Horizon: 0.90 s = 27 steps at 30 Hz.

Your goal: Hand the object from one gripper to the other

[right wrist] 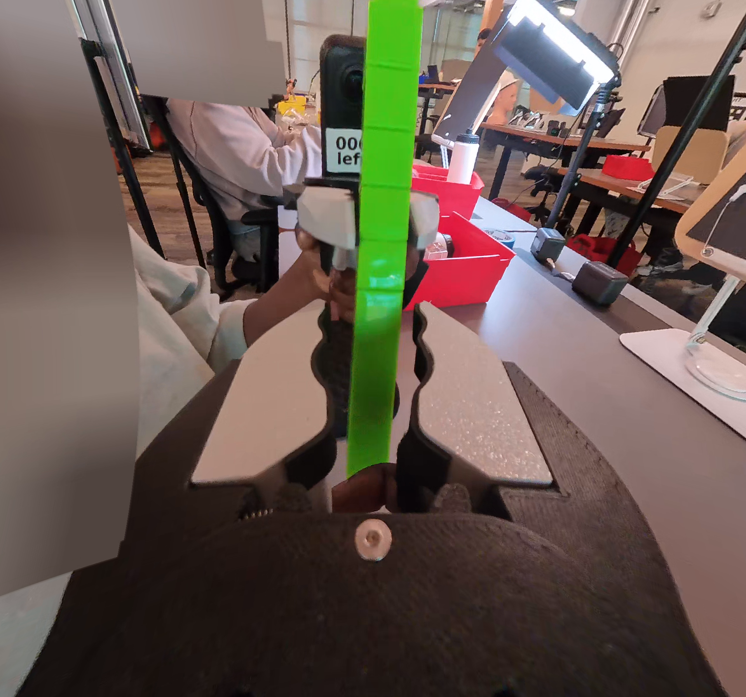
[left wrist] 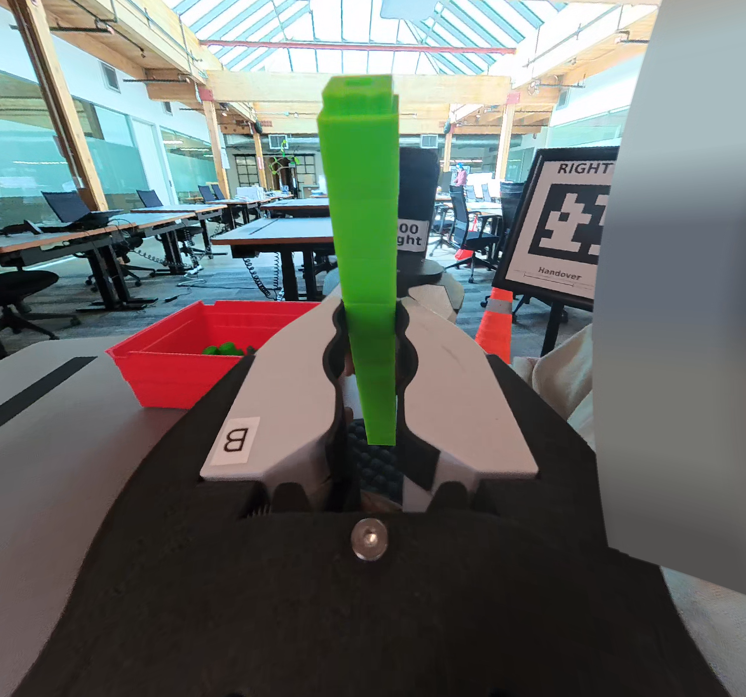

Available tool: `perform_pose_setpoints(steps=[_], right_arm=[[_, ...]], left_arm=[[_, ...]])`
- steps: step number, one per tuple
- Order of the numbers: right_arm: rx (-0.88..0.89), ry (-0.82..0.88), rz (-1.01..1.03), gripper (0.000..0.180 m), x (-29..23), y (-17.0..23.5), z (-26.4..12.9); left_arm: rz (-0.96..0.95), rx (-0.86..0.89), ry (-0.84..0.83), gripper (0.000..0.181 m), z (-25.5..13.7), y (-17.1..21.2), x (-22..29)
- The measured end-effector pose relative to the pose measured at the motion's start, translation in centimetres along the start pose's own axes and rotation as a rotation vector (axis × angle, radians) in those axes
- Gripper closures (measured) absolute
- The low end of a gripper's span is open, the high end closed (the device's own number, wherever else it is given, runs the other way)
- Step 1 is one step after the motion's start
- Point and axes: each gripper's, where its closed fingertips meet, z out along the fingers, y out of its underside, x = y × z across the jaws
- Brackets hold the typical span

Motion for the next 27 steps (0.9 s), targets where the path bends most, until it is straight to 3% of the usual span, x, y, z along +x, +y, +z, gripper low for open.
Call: perform_pose_setpoints(steps=[3, 10, 12, 16, 22, 27], right_arm=[[0.021, 0.017, 0.013, 0.158, 0.2, -0.3, 0.0], [-0.056, -0.013, 0.014, 0.158, 0.2, 0.9, -0.1], [-0.066, -0.025, 0.02, 0.158, 0.0, 1.1, 0.1], [-0.036, -0.018, 0.041, 0.158, 0.4, 0.9, 0.2], [0.082, 0.096, 0.023, 0.13, 2.0, -1.1, -0.8], [0.172, 0.131, -0.011, 0.129, 1.9, -3.0, -2.2]], left_arm=[[0.004, -0.028, 0.002, 0.158, 0.6, 0.7, 0.1], [0.009, 0.001, -0.018, 0.143, -0.3, -0.4, 0.0], [0.017, 0.02, -0.025, 0.157, -0.6, -0.7, -0.1], [0.016, 0.057, -0.047, 0.158, -0.5, -1.1, -0.5], [0.007, 0.155, -0.111, 0.159, -1.3, -2.6, -1.5], [-0.026, 0.269, -0.163, 0.158, -2.7, -4.4, -2.5]])
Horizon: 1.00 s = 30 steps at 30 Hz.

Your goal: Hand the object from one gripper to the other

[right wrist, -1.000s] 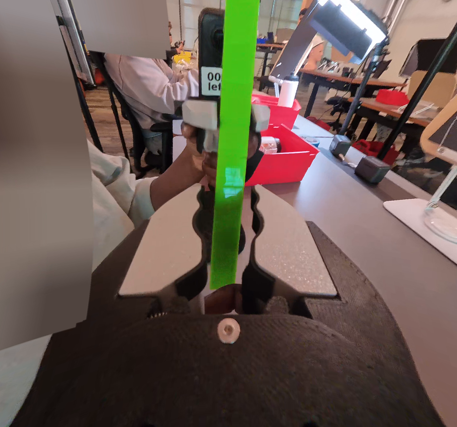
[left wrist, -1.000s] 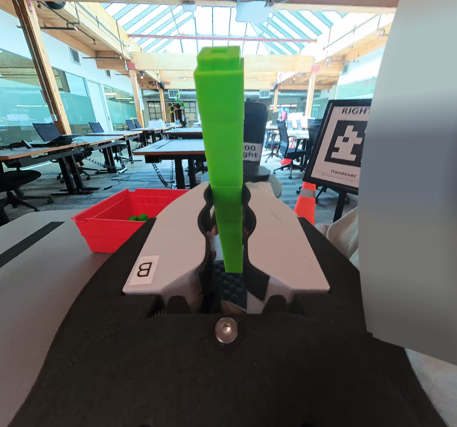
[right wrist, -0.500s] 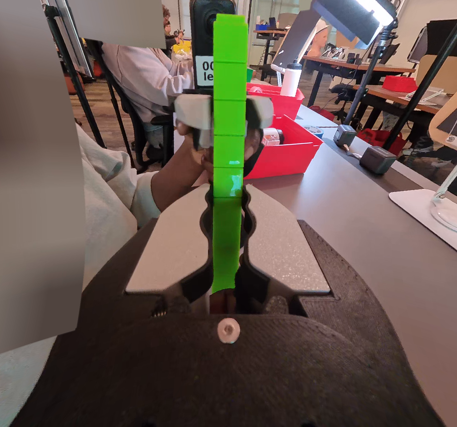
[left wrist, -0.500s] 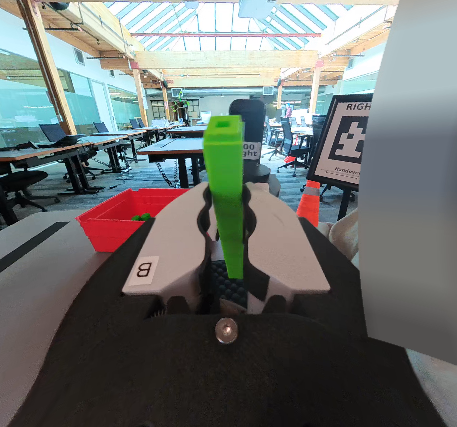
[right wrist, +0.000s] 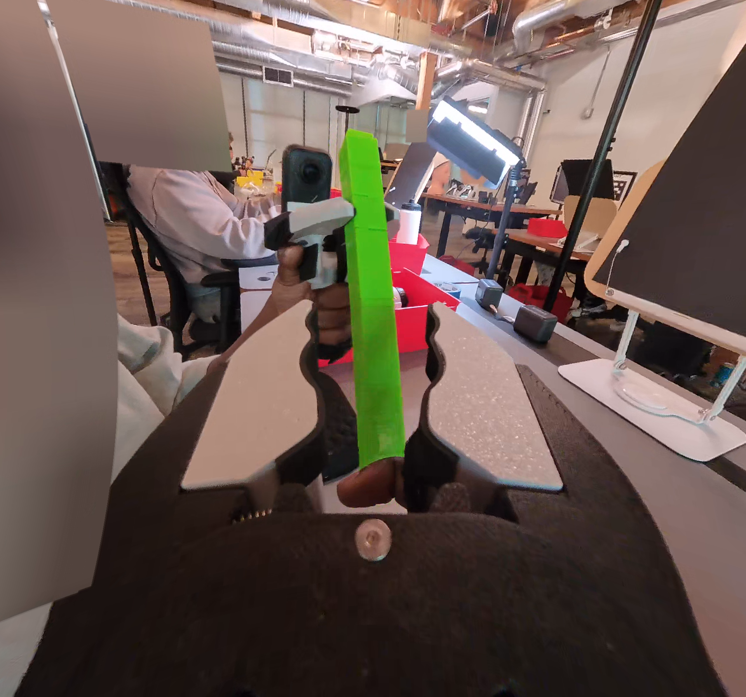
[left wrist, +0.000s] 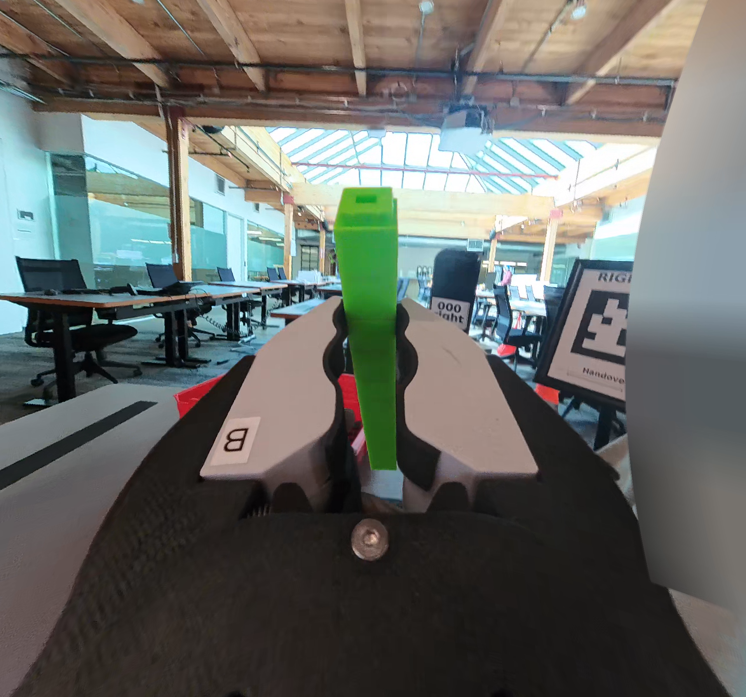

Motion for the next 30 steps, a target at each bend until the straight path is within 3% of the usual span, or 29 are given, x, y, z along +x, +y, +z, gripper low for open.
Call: perform_pose_setpoints(steps=[7, 11, 17, 20, 26, 29, 30], right_arm=[[-0.002, -0.071, 0.03, 0.118, 1.1, 1.4, -0.6], [0.033, -0.13, 0.085, 0.121, 0.9, 2.2, 0.5], [0.078, -0.208, 0.145, 0.155, -0.3, 1.9, 1.0], [0.073, -0.219, 0.159, 0.157, -0.1, 1.7, 0.7], [0.098, -0.247, 0.182, 0.157, -0.2, 0.9, 0.0], [0.06, -0.25, 0.173, 0.157, -0.3, 1.1, -0.3], [0.046, -0.247, 0.165, 0.157, -0.3, 1.2, -0.3]], left_arm=[[-0.12, 0.242, -0.016, 0.158, -2.2, -4.2, -1.0], [-0.17, 0.279, 0.008, 0.158, -2.5, -4.6, -1.1], [-0.183, 0.264, 0.005, 0.159, -1.9, -3.9, -1.2], [-0.185, 0.24, 0.033, 0.158, -1.7, -3.7, -0.7], [-0.121, 0.014, 0.091, 0.132, -0.5, -0.6, 0.4], [-0.081, -0.078, 0.116, 0.133, 0.4, 1.3, 1.3], [-0.063, -0.093, 0.113, 0.143, 0.6, 1.8, 1.4]])
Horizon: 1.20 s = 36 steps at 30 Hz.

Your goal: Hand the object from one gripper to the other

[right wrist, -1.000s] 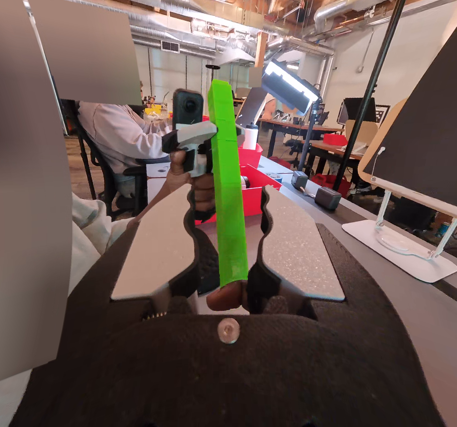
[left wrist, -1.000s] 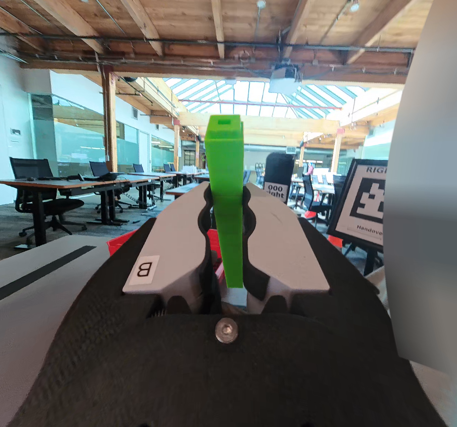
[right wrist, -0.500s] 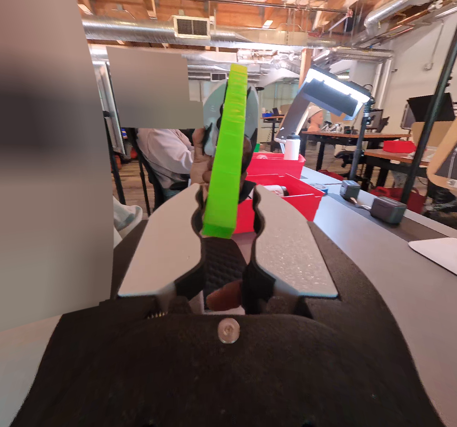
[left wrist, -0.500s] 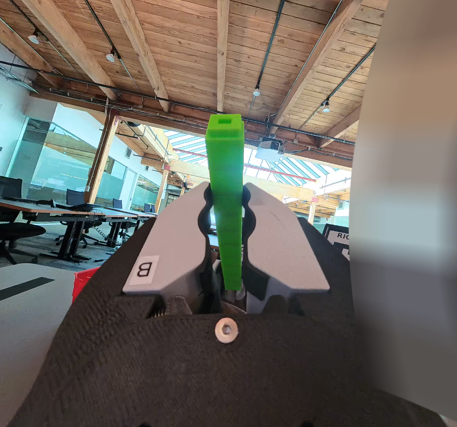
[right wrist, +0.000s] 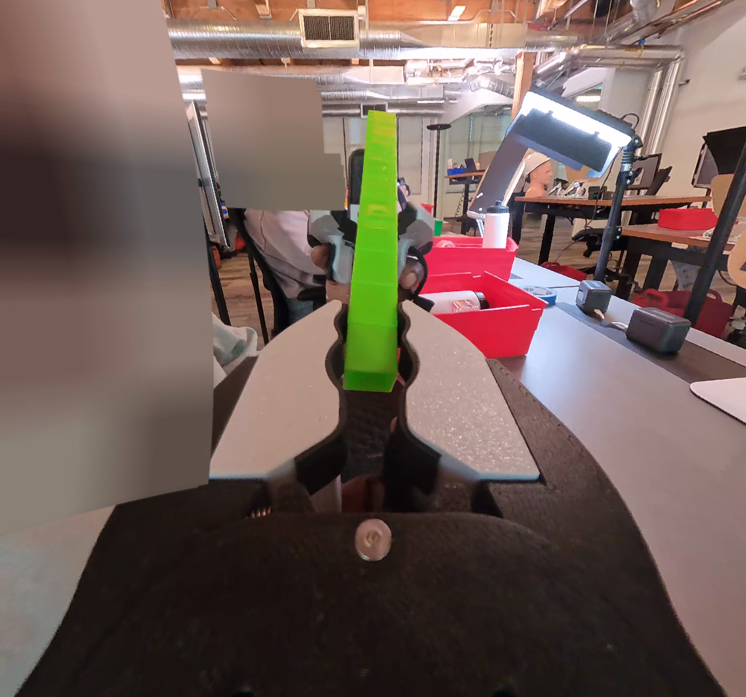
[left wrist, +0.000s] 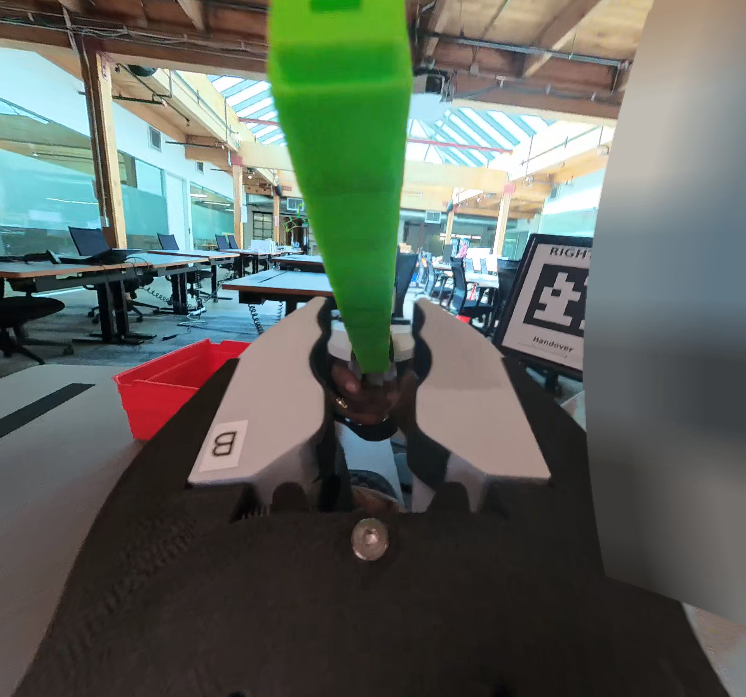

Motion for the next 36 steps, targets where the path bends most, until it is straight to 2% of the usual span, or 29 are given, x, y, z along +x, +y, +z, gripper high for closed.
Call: perform_pose_setpoints(steps=[1, 4, 6, 11, 14, 18, 21, 23, 24, 29, 32, 36], right_arm=[[-0.008, 0.004, -0.005, 0.157, 0.0, 0.0, -0.1], [0.004, 0.011, -0.016, 0.157, -0.2, -0.5, -0.3], [0.088, 0.032, -0.037, 0.156, -0.1, -1.7, -0.5], [0.397, 0.111, 0.0, 0.127, 1.2, -5.2, -1.8], [0.522, 0.153, 0.081, 0.112, 2.2, -4.9, -0.9], [0.579, 0.154, 0.201, 0.119, 2.3, -3.4, 1.5], [0.649, 0.173, 0.205, 0.128, 1.9, -3.9, 1.3], [0.692, 0.188, 0.185, 0.143, 1.7, -4.4, 0.7], [0.701, 0.179, 0.168, 0.157, 1.5, -4.5, 0.4], [0.706, 0.171, 0.169, 0.157, 1.7, -5.5, -1.0], [0.706, 0.162, 0.169, 0.158, 1.7, -6.0, -1.7], [0.745, 0.177, 0.154, 0.158, 1.5, -6.3, -1.8]], left_arm=[[0.017, -0.009, -0.013, 0.157, 0.2, 0.3, -0.1], [0.008, 0.041, -0.008, 0.158, 0.6, 0.0, 0.0], [-0.001, 0.11, -0.019, 0.159, 0.7, -0.6, 0.0], [-0.112, 0.454, -0.086, 0.158, -1.1, -3.9, -1.5], [-0.18, 0.547, -0.091, 0.159, -1.4, -4.1, -1.9], [-0.213, 0.497, -0.074, 0.159, 0.2, -2.4, -1.6], [-0.197, 0.445, -0.08, 0.159, 1.4, -1.1, -1.2], [-0.18, 0.405, -0.09, 0.159, 1.9, -0.4, -1.1], [-0.172, 0.386, -0.102, 0.159, 2.1, -0.2, -1.3], [-0.177, 0.384, -0.057, 0.146, 1.1, -1.3, -1.2], [-0.166, 0.377, -0.066, 0.158, 0.3, -2.0, -1.6], [-0.18, 0.411, -0.063, 0.158, 0.4, -2.0, -1.4]])
